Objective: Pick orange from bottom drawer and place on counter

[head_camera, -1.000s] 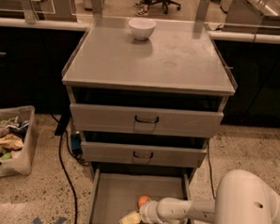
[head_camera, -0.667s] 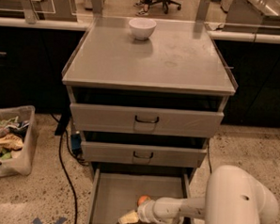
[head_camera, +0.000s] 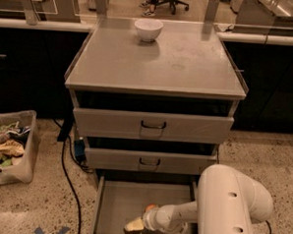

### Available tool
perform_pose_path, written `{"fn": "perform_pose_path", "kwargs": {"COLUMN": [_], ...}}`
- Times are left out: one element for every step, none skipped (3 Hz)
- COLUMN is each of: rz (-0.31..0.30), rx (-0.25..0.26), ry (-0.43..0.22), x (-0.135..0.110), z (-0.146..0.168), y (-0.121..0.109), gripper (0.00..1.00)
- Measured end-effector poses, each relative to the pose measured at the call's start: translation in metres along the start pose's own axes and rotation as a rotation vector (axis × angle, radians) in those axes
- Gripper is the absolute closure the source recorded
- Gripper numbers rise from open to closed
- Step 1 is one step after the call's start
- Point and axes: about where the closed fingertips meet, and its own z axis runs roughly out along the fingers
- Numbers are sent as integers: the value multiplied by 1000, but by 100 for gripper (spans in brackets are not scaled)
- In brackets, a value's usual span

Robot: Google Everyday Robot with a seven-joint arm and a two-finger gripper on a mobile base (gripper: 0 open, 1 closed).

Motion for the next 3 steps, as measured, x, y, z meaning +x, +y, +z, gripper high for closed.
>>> {"fn": "perform_pose_path", "kwargs": {"rz": [12,52,52], "rx": [58,151,151], "ry": [22,48,48], "x": [1,2,2], "z": [12,18,18], "y": [-21,-67,-67], "gripper": [0,0,0]}}
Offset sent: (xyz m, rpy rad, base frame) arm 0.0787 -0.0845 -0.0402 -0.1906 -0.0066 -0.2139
